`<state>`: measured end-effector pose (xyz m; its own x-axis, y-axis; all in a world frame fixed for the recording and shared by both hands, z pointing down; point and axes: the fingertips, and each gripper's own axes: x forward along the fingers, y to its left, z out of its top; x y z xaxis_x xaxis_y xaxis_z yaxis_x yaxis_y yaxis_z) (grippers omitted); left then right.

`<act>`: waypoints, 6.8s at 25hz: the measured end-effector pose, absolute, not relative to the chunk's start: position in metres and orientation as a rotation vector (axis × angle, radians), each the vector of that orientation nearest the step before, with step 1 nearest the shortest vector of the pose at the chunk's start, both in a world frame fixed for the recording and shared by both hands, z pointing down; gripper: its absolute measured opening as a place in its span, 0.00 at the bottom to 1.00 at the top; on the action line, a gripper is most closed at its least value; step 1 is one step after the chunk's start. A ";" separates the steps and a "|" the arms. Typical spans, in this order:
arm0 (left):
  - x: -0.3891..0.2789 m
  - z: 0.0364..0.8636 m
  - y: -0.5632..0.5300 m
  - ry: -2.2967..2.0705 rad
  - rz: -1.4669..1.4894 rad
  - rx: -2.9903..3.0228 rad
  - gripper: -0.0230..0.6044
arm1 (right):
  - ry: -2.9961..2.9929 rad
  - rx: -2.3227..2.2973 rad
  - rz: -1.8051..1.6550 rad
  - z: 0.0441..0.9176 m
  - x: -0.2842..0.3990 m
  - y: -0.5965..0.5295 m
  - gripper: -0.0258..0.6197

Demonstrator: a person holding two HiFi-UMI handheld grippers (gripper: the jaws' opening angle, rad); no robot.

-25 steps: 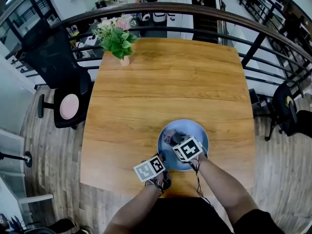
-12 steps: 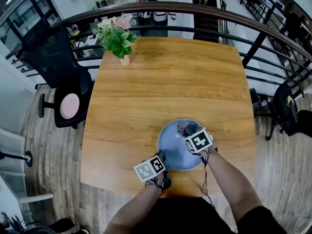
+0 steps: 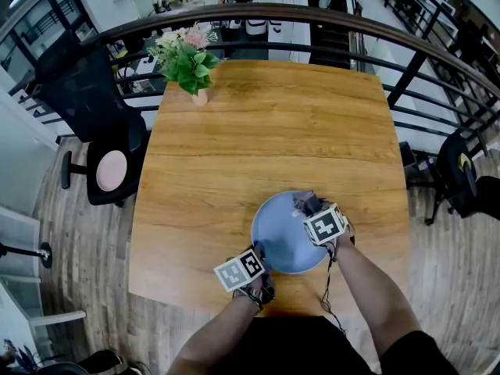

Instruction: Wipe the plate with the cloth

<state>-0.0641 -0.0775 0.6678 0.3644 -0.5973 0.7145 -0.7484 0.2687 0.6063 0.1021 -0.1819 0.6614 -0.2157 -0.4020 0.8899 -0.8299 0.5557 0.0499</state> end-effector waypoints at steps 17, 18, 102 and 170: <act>-0.064 0.669 -0.075 -1.318 0.151 1.399 0.08 | -1.955 1.158 0.721 0.640 0.096 -0.158 0.15; -0.065 0.669 -0.075 -1.318 0.149 1.399 0.08 | -1.970 1.131 0.740 0.641 0.088 -0.152 0.15; -0.064 0.668 -0.073 -1.330 0.119 1.376 0.08 | -2.044 0.845 0.873 0.649 0.020 -0.068 0.15; -0.079 0.627 -0.066 -1.528 0.348 1.730 0.26 | -2.325 1.327 0.410 0.547 0.142 -0.145 0.15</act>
<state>-0.0793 -0.0656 0.6271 0.2374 -0.7130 0.6598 -0.9284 0.0333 0.3701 0.1423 -0.1454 0.5471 -0.4495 -0.7390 0.5019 -0.8662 0.4980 -0.0425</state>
